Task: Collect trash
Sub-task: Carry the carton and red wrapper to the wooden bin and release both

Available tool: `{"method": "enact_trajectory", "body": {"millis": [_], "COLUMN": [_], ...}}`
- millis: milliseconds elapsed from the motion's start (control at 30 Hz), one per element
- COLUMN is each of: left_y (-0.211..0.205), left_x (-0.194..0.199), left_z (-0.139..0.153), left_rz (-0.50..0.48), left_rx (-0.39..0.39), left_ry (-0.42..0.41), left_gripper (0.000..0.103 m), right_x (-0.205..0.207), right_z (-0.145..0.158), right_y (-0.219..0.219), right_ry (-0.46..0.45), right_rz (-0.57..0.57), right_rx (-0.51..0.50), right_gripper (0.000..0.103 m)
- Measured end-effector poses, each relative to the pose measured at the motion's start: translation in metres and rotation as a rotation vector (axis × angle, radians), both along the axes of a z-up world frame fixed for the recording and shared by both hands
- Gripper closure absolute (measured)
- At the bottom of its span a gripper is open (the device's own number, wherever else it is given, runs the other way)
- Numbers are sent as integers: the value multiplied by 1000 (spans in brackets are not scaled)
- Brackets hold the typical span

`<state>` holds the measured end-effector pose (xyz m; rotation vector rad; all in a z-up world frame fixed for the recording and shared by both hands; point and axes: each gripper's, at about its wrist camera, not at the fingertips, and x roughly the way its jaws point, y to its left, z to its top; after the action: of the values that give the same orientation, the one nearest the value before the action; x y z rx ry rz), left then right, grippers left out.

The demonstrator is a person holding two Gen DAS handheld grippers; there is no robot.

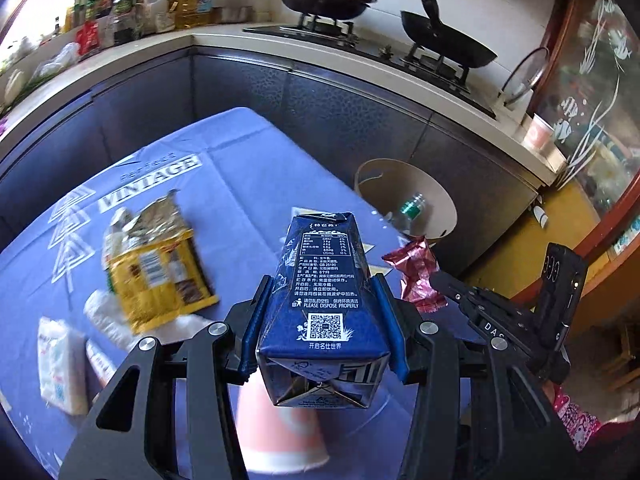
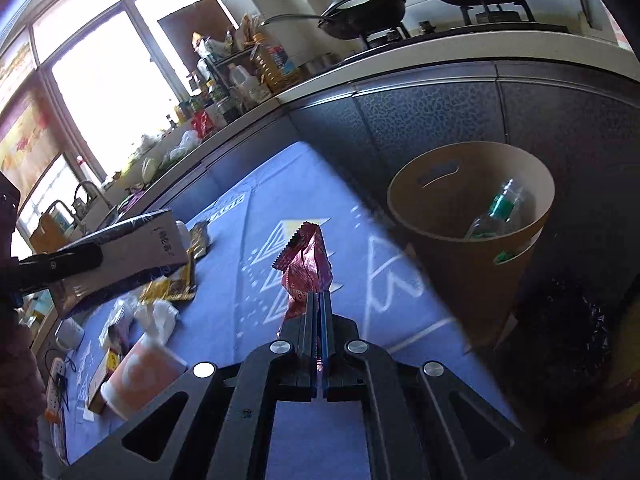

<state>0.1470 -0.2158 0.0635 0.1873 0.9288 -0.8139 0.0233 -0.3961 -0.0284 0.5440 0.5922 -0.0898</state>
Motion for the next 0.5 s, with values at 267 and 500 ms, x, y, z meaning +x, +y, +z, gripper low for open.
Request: {"method": "enact_trajectory", "body": {"millis": [267,500], "left_y": [-171,-252], "left_x": [41,66], "left_z": [-26,-80], "left_rz": [-167,-145], "left_rx": [86,176], "left_ry": [55,84], "left_gripper": [55,53], "right_x": [21,42], "right_z": [8,-12], "right_y": [-110,-151], "right_ry": [26,97], "right_rz": [-162,-193], "right_rx": [36,31], "right_gripper": [101,98]}}
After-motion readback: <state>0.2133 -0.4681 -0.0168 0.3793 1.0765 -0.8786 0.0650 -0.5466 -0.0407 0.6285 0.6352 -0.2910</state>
